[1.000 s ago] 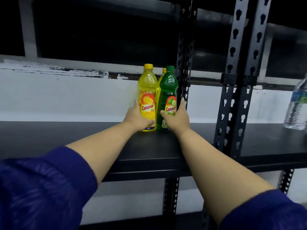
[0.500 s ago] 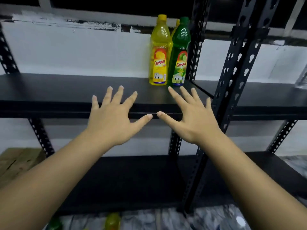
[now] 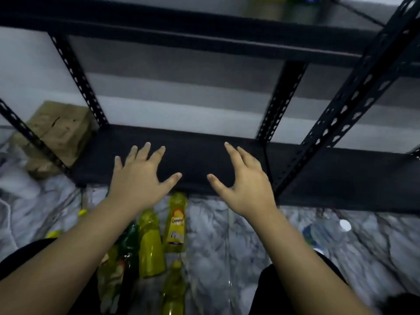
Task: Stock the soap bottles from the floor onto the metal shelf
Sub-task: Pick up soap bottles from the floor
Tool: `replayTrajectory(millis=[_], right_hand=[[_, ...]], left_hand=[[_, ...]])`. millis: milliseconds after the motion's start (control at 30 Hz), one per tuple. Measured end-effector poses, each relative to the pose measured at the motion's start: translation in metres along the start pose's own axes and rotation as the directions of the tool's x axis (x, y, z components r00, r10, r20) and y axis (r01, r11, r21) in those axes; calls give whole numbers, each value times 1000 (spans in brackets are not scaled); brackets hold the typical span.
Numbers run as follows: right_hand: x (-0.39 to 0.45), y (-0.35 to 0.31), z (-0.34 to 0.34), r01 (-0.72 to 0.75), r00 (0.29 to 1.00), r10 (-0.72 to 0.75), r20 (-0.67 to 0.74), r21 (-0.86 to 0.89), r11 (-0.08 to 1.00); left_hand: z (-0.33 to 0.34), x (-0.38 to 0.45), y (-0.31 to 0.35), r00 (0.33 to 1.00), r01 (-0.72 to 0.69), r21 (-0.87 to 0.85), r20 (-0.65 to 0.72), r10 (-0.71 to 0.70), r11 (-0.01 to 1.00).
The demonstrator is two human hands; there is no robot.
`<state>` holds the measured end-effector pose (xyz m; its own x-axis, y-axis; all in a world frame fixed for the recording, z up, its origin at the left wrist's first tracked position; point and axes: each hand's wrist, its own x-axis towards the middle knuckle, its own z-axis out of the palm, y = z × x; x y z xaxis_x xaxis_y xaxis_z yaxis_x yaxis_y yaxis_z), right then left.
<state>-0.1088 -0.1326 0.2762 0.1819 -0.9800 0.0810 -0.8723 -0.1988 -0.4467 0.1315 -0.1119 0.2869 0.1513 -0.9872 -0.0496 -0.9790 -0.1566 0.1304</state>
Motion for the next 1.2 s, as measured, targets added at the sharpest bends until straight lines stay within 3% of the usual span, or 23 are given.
replayTrajectory(millis=[167, 333, 467, 567, 767, 900, 1067, 1200], right_hand=[[-1, 15, 103, -103, 970, 86, 229, 64, 993], [-58, 48, 206, -253, 848, 216, 483, 11, 967], [-90, 61, 250, -326, 802, 293, 521, -29, 945], [-111, 62, 278, -363, 748, 318, 583, -41, 931], [-144, 55, 324, -427, 631, 327, 703, -37, 903], [-168, 42, 339, -439, 608, 316, 728, -22, 898], [-170, 26, 351, -497, 637, 431, 639, -87, 863], [-170, 25, 352, -661, 635, 559, 533, 1, 751]], left_hand=[[80, 15, -30, 980, 102, -67, 176, -89, 992], [175, -4, -54, 934, 196, -159, 331, -135, 968], [235, -2, -50, 884, 225, -161, 448, -132, 961], [271, 12, -41, 886, 212, -201, 452, -101, 956], [317, 30, -11, 938, 196, -272, 332, -99, 942], [339, 30, -7, 931, 201, -222, 346, -116, 954], [344, 27, -12, 955, 150, -193, 282, -92, 970], [345, 27, -15, 949, 151, -196, 304, -86, 969]])
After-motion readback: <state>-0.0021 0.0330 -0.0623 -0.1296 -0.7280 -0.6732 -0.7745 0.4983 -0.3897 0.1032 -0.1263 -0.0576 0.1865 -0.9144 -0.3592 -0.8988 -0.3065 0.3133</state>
